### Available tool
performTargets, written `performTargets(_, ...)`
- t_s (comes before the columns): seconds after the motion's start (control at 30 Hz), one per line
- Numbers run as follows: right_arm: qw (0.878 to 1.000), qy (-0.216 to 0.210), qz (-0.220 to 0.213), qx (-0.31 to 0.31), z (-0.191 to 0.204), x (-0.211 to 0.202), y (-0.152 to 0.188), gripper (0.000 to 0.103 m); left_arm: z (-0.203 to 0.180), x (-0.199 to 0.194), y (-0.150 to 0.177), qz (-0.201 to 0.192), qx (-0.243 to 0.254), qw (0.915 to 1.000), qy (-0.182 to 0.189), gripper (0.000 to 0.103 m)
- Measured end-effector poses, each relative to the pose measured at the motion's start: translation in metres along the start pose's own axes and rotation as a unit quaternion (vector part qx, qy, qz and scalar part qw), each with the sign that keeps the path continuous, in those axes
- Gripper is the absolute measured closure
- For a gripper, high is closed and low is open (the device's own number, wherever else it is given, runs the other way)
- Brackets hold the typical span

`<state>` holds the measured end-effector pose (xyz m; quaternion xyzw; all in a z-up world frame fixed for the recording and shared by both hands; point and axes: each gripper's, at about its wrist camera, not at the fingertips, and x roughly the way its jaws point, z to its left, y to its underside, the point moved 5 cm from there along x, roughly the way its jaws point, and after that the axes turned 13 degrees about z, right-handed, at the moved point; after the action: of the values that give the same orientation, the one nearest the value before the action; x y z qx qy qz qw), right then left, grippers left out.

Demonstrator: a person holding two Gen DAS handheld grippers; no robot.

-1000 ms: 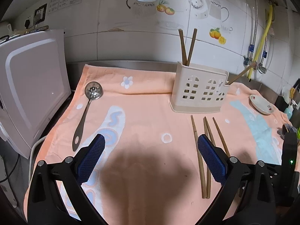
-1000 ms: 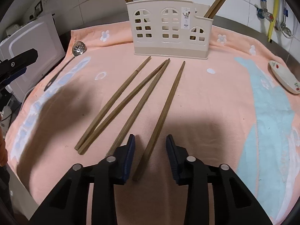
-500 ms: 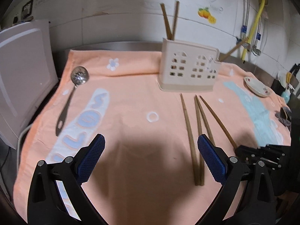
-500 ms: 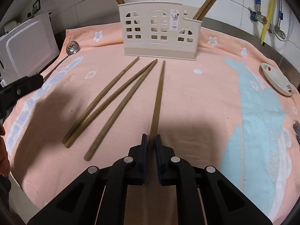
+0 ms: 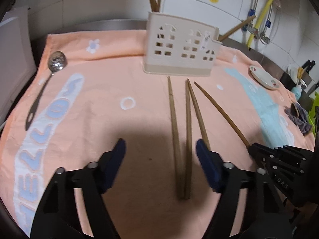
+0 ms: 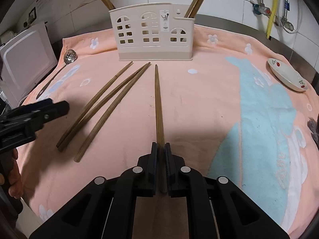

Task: Organize utensils
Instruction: 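Close the right tool on one chopstick while the left tool approaches another, then close the left tool on a chopstick while the right tool holds its own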

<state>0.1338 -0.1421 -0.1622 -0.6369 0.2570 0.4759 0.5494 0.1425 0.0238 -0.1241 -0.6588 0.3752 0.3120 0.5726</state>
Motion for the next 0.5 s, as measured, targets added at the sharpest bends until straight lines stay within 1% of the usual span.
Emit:
performTargets(0.03,1.0,-0.001,0.0,0.001,-0.001,0.0,0.0,0.096,-0.001,0.002,0.0,0.003,0.002,1.0,0.001,0.047)
performTargets(0.07,1.0,-0.002,0.0,0.001,-0.001,0.0,0.001,0.096,-0.003,0.004,0.0,0.006,0.005,1.0,0.002,0.05)
performTargets(0.13,1.0,-0.005,-0.001,0.002,-0.002,0.0,0.001,0.096,-0.004,0.009,-0.001,0.013,0.009,0.9999,-0.001,0.063)
performTargets(0.23,1.0,-0.006,-0.002,0.002,-0.001,0.0,0.001,0.096,-0.008,0.015,-0.001,0.022,0.015,0.9996,0.002,0.073)
performTargets(0.37,1.0,-0.008,-0.002,0.002,-0.002,0.001,0.002,0.096,-0.012,0.018,0.0,0.026,0.019,0.9994,0.009,0.08)
performTargets(0.4,1.0,-0.008,-0.002,0.002,-0.002,0.001,0.002,0.096,-0.013,0.019,0.001,0.027,0.022,0.9994,0.01,0.083)
performTargets(0.5,1.0,-0.01,-0.003,0.003,-0.002,0.001,0.002,0.096,-0.017,0.024,0.002,0.032,0.03,0.9991,-0.001,0.087)
